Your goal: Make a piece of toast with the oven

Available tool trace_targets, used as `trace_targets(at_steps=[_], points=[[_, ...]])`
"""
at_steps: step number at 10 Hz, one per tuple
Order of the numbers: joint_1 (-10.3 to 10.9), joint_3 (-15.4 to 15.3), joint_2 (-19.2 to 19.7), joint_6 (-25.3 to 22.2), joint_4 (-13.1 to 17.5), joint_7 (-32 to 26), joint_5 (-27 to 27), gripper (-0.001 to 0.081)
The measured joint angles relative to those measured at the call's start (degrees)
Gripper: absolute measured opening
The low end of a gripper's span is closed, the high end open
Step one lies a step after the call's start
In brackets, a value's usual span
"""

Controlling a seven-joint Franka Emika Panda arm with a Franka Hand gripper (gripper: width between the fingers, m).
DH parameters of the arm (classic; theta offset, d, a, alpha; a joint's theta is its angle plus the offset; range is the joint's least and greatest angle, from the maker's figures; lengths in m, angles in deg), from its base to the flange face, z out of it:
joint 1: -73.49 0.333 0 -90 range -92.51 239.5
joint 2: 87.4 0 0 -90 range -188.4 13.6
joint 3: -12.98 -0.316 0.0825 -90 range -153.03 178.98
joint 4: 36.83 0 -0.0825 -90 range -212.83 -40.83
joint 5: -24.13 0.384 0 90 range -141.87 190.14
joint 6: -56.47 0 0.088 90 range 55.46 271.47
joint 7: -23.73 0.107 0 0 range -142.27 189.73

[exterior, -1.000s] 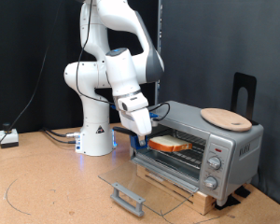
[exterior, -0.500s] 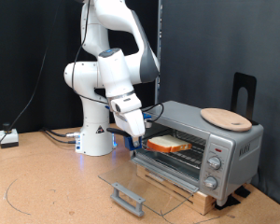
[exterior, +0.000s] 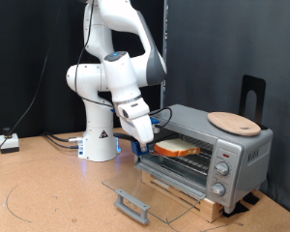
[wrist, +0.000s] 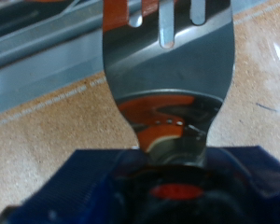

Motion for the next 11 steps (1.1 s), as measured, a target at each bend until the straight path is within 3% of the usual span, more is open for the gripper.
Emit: trace_targets(at_steps=[4,6,9,11], points=[[0.8,-2.0,-0.4,-0.3,0.0,2.9,0.8,0.0419],[0.6,-1.6,-0.5,0.3,-0.1,2.0,0.8,0.0419],[-4.7,0.6,-0.1,0.8,0.5,-0.3,-3.2,0.0419],[-8.5,2.9,1.1,-2.0,2.4,-0.6,-5.8,0.0419]])
